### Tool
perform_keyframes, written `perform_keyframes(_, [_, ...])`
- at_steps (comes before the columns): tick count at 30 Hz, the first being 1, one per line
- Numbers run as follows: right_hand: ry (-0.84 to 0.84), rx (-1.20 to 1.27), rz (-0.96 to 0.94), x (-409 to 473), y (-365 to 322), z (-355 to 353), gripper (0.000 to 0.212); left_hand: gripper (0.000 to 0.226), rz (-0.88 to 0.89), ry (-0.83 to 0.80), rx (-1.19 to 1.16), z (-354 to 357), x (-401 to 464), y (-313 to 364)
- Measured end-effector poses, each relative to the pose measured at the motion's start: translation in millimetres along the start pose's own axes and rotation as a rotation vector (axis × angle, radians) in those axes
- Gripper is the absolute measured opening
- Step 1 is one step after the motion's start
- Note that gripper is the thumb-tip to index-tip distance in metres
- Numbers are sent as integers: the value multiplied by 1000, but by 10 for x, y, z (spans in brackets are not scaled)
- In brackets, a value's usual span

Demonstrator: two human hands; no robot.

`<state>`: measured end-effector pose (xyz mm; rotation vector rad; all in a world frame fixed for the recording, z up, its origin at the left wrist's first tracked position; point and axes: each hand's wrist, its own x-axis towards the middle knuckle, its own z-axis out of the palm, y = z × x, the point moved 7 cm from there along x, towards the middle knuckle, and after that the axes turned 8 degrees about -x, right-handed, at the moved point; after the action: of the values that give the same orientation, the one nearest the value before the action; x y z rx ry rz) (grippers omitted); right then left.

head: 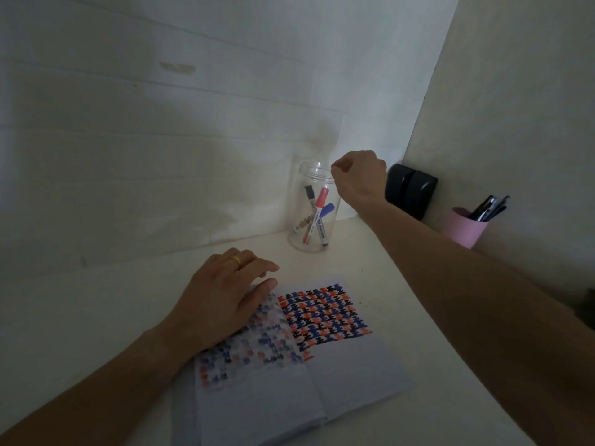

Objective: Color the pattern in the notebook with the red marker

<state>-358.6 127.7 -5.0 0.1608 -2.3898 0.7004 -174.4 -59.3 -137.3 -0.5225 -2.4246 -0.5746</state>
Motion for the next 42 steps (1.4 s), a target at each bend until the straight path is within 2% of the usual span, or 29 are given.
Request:
perform_keyframes(6, [48, 41, -85, -387, -36, -299, 18, 34, -5, -28, 19, 14, 0, 9])
perform_keyframes(9, [20, 23, -109, -781, 65, -407, 18, 36, -3, -59, 30, 24, 1, 28])
perform_keyframes(16, [-221, -4, -87, -1832, 565, -428, 21, 40, 25, -204, -32, 79, -22, 184])
perform_keyframes(21, [-347, -36, -76, -2233, 822, -342, 23, 40, 8, -292, -54, 176, -93, 274])
perform_keyframes(26, [-330, -139, -176, -2356, 871, -225, 21, 46, 37, -369, -62, 280, -108, 300])
perform_keyframes(38, [-325, -144, -165, -2346, 896, -226, 18, 44, 53, -413, -33, 293, -104, 288])
perform_keyframes(42, [-315, -64, -128, -2320, 886, -269, 19, 48, 55, -412, -46, 273, -102, 285])
